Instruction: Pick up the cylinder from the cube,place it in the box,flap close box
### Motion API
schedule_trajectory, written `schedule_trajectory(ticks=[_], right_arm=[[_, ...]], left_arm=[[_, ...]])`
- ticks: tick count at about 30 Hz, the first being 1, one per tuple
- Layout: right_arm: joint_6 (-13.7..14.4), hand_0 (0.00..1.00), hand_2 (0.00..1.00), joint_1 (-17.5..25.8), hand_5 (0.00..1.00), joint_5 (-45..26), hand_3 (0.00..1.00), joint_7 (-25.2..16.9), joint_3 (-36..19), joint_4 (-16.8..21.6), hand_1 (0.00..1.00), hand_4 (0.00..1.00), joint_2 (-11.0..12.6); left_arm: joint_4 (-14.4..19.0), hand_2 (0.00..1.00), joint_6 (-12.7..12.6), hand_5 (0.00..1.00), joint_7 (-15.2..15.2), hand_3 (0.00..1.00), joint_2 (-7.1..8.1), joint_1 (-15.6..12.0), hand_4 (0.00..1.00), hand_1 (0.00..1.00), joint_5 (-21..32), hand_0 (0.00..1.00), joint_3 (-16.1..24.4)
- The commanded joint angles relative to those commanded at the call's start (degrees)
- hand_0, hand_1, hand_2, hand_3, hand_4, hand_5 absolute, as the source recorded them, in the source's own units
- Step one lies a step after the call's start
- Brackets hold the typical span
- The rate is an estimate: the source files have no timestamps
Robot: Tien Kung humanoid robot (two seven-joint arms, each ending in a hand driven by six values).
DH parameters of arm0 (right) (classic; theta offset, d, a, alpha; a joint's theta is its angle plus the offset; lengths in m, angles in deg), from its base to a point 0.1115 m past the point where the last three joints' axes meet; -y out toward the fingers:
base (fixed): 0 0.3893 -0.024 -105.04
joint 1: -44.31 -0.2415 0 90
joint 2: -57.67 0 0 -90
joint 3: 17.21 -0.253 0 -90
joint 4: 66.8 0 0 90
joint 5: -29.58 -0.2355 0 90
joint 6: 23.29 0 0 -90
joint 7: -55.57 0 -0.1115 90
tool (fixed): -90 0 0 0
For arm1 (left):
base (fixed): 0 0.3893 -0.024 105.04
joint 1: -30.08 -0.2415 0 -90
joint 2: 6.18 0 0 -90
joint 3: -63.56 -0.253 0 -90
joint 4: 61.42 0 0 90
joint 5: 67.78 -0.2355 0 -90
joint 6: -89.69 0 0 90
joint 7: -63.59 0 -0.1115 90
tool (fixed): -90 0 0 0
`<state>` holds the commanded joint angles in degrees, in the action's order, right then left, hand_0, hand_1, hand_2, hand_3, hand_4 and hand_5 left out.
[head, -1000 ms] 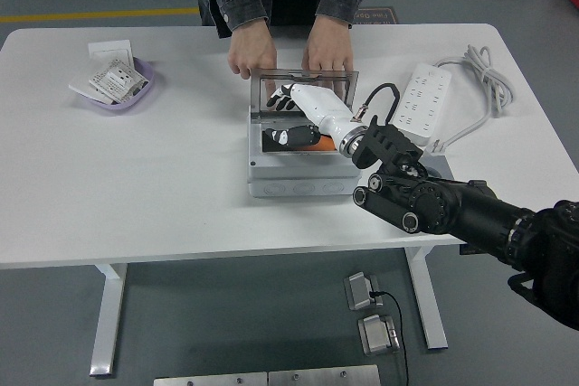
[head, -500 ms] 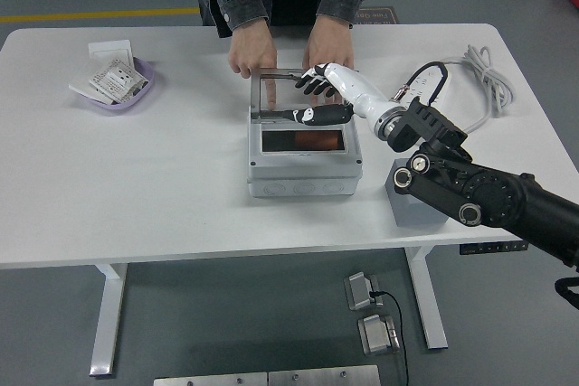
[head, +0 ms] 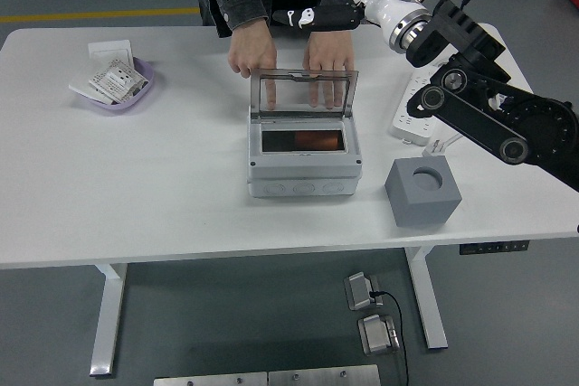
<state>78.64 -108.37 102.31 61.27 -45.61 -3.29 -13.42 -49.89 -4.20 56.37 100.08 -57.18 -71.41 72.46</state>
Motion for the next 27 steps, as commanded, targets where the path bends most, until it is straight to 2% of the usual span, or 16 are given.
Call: schedule_trajectory(ticks=[5, 9, 16, 22, 27], right_arm=[[0.85, 0.737, 0.629, -0.54, 0.515, -3.08, 0.696, -2.39, 3.8, -6.55, 0.616, 0.936, -3.29], [1.85, 0.744, 0.627, -0.36, 0.517, -5.46, 0.697, -4.12, 5.83, -11.32, 0.615, 0.935, -5.05], [3.73, 0.745, 0.625, 1.3, 0.529, -8.45, 0.698, -7.19, 8.61, -16.32, 0.619, 0.941, -7.03], [4.37, 0.744, 0.622, 3.0, 0.537, -8.74, 0.707, -7.51, 10.66, -16.56, 0.617, 0.943, -7.38], [4.64, 0.744, 0.618, 4.8, 0.544, -7.07, 0.699, -7.06, 11.43, -13.36, 0.616, 0.94, -5.68]], left_arm=[[0.05, 0.605, -0.01, 0.147, 0.02, 0.626, -0.02, 0.27, 0.631, 0.651, 0.09, 0.63, -0.26], [0.05, 0.605, -0.01, 0.146, 0.0, 0.625, -0.06, 0.41, 0.63, 0.65, 0.29, 0.63, -0.75], [0.28, 0.604, -0.1, 0.146, 0.02, 0.626, 0.03, 0.86, 0.63, 0.65, -0.57, 0.63, -0.28], [0.44, 0.604, -0.14, 0.148, 0.04, 0.625, -0.1, 0.98, 0.631, 0.65, -1.24, 0.63, 0.29], [0.37, 0.605, -0.12, 0.149, 0.02, 0.626, -0.09, 0.86, 0.633, 0.651, -1.18, 0.63, 0.46]])
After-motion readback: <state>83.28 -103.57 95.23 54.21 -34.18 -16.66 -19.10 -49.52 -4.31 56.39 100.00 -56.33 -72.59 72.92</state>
